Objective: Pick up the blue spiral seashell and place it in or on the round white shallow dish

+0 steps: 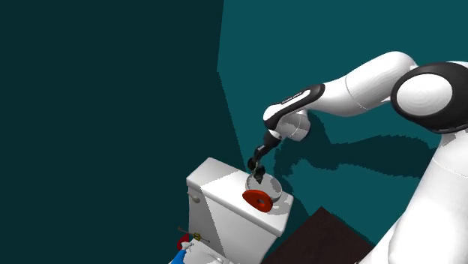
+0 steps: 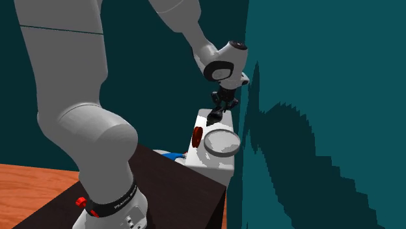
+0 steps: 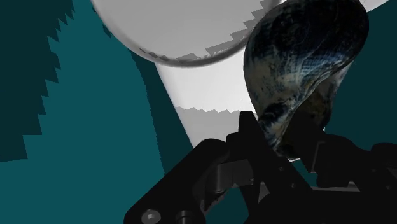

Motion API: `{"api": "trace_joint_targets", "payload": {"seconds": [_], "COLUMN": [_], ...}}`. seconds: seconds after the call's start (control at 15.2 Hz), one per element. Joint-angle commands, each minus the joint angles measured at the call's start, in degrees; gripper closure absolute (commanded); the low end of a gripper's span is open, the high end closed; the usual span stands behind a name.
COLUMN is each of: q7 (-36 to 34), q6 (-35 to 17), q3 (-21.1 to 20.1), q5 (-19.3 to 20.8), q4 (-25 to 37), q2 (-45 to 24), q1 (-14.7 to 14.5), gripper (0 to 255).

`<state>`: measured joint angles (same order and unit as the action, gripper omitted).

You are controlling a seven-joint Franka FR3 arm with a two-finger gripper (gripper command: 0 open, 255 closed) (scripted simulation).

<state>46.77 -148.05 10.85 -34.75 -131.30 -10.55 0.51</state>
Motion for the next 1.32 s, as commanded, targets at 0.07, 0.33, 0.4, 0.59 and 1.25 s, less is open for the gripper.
{"api": "trace_joint_targets", "payload": {"seconds": [0.07,0.33,0.4,0.59,1.25], "q7": [0.0,-4.3,-5.1,-2.8,4.1], "q6": [0.0,-10.4,-13.1,-14.4,-16.1], "q3": [0.0,-1.3,-1.9,-2.4,-4.0], "q5": [0.0,-11.2,-14.9,-18.8,-27.4], "q4": [0.0,-13.9,-17.0,-16.6,-13.4], "q2": [0.0,9.3,11.4,9.8,3.9], "q1": [0.0,-1.0,-1.5,-2.0,-2.3], "gripper": [0,0,0,0,0]}}
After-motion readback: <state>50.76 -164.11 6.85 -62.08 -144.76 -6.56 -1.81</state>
